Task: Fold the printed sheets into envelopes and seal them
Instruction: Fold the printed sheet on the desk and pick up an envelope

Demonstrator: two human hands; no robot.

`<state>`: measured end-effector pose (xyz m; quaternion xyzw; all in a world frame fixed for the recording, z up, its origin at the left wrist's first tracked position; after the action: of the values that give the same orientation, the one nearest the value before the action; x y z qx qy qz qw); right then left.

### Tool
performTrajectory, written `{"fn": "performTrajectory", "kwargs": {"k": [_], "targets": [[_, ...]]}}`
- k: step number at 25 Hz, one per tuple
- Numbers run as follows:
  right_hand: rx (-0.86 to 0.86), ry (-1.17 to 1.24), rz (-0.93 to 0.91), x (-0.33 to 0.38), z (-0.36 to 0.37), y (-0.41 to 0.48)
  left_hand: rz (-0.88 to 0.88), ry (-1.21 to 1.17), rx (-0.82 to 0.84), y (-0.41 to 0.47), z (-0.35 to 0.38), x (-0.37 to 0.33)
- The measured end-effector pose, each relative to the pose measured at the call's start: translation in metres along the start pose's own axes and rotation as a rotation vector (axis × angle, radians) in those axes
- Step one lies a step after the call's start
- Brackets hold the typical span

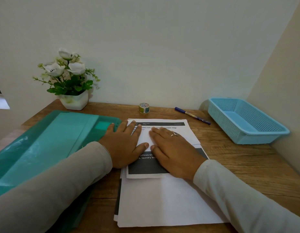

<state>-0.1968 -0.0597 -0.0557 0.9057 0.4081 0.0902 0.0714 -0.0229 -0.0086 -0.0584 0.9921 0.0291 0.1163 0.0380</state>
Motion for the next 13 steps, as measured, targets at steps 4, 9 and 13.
{"fn": "performTrajectory", "kwargs": {"k": [4,9,13], "targets": [[0.02,-0.038,0.069,-0.031,-0.004,-0.002,0.01,-0.01,-0.005,0.0,-0.001,0.002],[-0.001,-0.045,0.216,-0.081,-0.012,-0.011,0.041,-0.003,-0.059,-0.002,-0.005,0.006],[-0.041,-0.012,0.258,-0.094,-0.013,-0.016,0.101,-0.026,-0.205,-0.001,-0.011,0.016]]}}
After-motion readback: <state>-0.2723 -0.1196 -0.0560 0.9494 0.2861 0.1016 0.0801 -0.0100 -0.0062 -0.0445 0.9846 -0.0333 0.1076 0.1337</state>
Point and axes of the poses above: each hand's wrist, its own y-axis towards the middle knuckle, its own z-axis out of the palm, x = y × z, the point moved 1 cm from there along y, towards the middle knuckle, and after that the axes turned 11 degrees about -x, right-handed, at the moved point
